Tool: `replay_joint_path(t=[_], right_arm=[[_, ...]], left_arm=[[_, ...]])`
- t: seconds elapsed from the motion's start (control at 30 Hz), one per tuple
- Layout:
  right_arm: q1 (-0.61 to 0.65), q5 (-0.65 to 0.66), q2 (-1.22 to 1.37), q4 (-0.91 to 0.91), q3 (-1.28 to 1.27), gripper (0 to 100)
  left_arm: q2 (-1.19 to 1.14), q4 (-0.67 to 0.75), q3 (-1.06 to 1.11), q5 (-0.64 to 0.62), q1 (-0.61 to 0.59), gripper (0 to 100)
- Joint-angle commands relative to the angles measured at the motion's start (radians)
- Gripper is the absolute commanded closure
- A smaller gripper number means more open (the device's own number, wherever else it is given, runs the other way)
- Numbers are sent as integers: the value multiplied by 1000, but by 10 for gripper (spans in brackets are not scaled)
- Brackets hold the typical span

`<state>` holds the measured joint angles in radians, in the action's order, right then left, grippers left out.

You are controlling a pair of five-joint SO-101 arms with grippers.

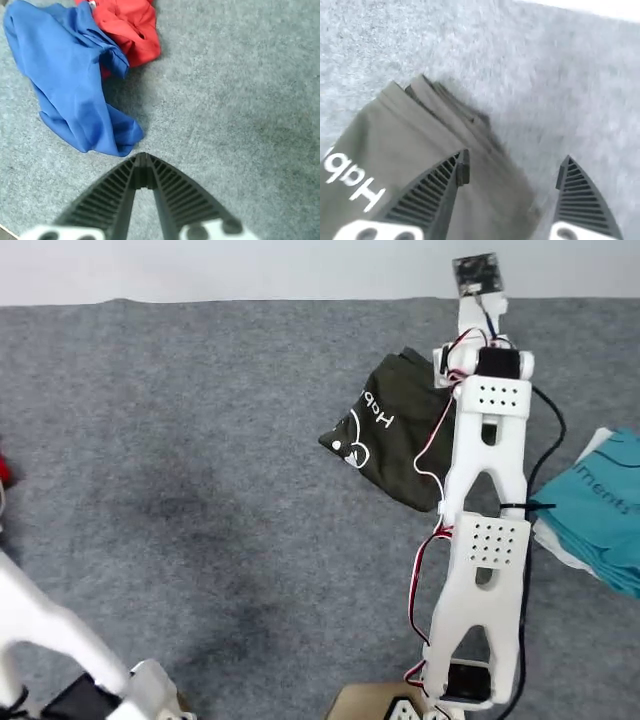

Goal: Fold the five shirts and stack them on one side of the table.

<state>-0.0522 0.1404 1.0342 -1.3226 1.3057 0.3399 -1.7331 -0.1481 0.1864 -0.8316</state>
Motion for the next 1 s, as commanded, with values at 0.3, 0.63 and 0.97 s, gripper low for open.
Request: replay_joint_path(t=[0.3,0.63,0.97], right_arm=[[73,-618,-85,-461,273,713],[173,-819,-44,-463,195,601],[170,-899,104,-421,192,560]], left_arm=[[83,-18,88,28,2,997],[169,-12,240,91,8,997],[169,-12,243,91,8,997]])
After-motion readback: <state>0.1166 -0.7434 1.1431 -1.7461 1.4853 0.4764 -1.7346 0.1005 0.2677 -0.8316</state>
